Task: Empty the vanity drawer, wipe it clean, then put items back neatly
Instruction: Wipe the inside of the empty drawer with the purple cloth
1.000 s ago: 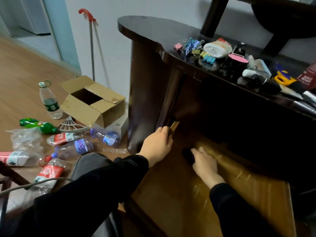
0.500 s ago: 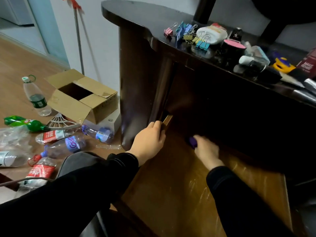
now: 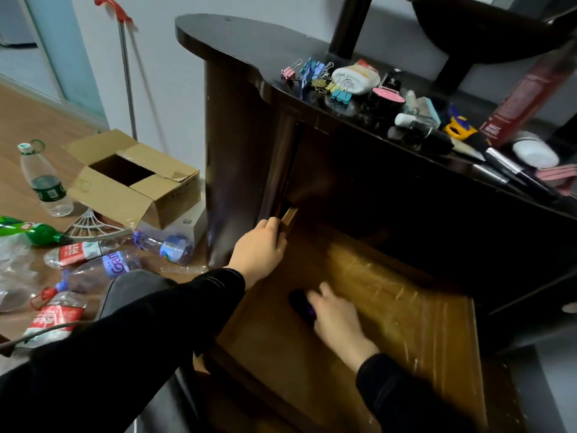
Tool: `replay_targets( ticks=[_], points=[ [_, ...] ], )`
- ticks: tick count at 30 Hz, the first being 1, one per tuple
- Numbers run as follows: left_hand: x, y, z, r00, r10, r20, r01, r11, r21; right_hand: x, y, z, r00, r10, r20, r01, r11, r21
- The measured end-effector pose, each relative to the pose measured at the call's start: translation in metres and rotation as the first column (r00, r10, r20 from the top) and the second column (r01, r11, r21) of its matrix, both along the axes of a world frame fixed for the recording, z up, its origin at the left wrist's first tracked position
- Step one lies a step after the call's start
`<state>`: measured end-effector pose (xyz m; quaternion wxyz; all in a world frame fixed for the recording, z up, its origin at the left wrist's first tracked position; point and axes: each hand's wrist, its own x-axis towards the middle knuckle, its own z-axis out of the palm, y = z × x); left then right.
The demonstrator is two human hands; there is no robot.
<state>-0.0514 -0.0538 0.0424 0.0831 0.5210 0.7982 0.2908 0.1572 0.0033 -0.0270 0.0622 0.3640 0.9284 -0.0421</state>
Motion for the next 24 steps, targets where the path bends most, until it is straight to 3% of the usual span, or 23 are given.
replay_targets(
  ticks=[4, 10, 13, 19, 24],
  points=[
    [0.001, 0.001, -0.002, 1.000, 0.003, -0.001, -0.003, 1.000, -0.004, 0.009, -0.002, -0.006, 0.999, 0.043, -0.018, -0.043, 0.999, -0.030],
    [-0.004, 0.006, -0.010, 1.000, 0.010, -0.020, -0.009, 1.000, 0.024, -0.036, 0.079, 0.005, 0.958, -0.267, -0.106, 0.272, 0.962, 0.038],
    [-0.004, 0.007, -0.010, 1.000, 0.018, -0.020, -0.017, 1.000, 0.018, -0.048, 0.096, 0.004, 0.953, -0.289, -0.093, 0.291, 0.957, 0.015],
    [0.000, 0.001, -0.002, 1.000, 0.018, -0.006, -0.018, 1.000, -0.012, -0.024, 0.048, 0.007, 0.985, -0.168, 0.029, 0.169, 0.985, -0.032],
    [0.004, -0.004, 0.007, 1.000, 0.016, 0.012, -0.015, 0.999, -0.035, 0.025, -0.033, -0.010, 0.979, 0.181, 0.097, -0.158, 0.965, -0.210]
  ],
)
